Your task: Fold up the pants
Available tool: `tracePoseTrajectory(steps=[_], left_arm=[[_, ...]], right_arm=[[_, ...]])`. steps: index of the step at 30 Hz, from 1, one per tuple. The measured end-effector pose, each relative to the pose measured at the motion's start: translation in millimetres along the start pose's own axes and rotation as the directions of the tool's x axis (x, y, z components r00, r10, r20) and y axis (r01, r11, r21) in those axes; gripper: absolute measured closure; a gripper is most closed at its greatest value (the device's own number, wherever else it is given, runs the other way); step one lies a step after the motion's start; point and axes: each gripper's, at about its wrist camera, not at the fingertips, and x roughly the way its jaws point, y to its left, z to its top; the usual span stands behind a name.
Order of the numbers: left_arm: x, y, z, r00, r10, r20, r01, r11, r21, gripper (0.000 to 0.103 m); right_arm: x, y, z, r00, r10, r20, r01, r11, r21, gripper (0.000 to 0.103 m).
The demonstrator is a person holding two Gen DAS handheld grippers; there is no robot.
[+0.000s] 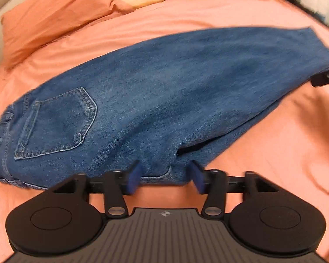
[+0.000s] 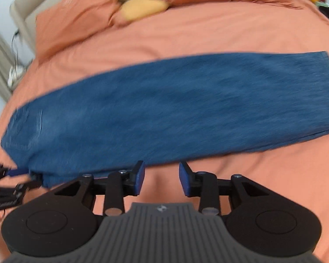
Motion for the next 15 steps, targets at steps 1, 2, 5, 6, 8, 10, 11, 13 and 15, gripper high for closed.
tracePoseTrajectory(steps=[1,2,5,6,8,10,11,13,15], left_arm=[[1,-3,-1,0.999,0.049,0.007,-0.049,0.998,0.026,0.086],[0,-3,-1,0.998,0.061,0.023,-0.061,0.998,0.030,0.092],[-19,7,0,0.999,0.030,0.041,-0.033,0.998,0.061,0.096],[-24,6,-1,0.999,0.028,0.036,-0.032,0.992,0.119,0.096],[-26,4,-4,1.000,0.017,-0.005,-0.016,0.982,0.190,0.097],[-11,7,-5,0.998,-0.005,-0.064,0.016,0.984,0.180,0.097],[0,9,-5,0.995,-0.021,-0.095,0.035,0.987,0.155,0.097],[20,13,-7,0.987,-0.059,-0.151,0.074,0.992,0.097,0.097],[27,16,-7,0.983,-0.082,-0.164,0.096,0.992,0.080,0.096]], right_arm=[[6,7,-3,1.000,-0.006,-0.013,0.006,1.000,-0.011,0.070],[10,13,-7,1.000,-0.016,-0.021,0.015,1.000,-0.022,0.070],[14,19,-12,0.999,-0.033,-0.034,0.032,0.999,-0.037,0.067],[13,15,-16,0.999,-0.034,-0.034,0.033,0.999,-0.036,0.067],[12,14,-20,0.999,-0.046,-0.030,0.045,0.998,-0.035,0.065],[13,10,-23,0.998,-0.062,-0.024,0.062,0.998,-0.022,0.065],[15,7,-25,0.997,-0.068,-0.024,0.068,0.998,-0.006,0.065],[19,3,-25,0.997,-0.074,-0.013,0.074,0.997,0.019,0.065],[17,-1,-26,0.996,-0.091,0.010,0.090,0.996,0.023,0.065]])
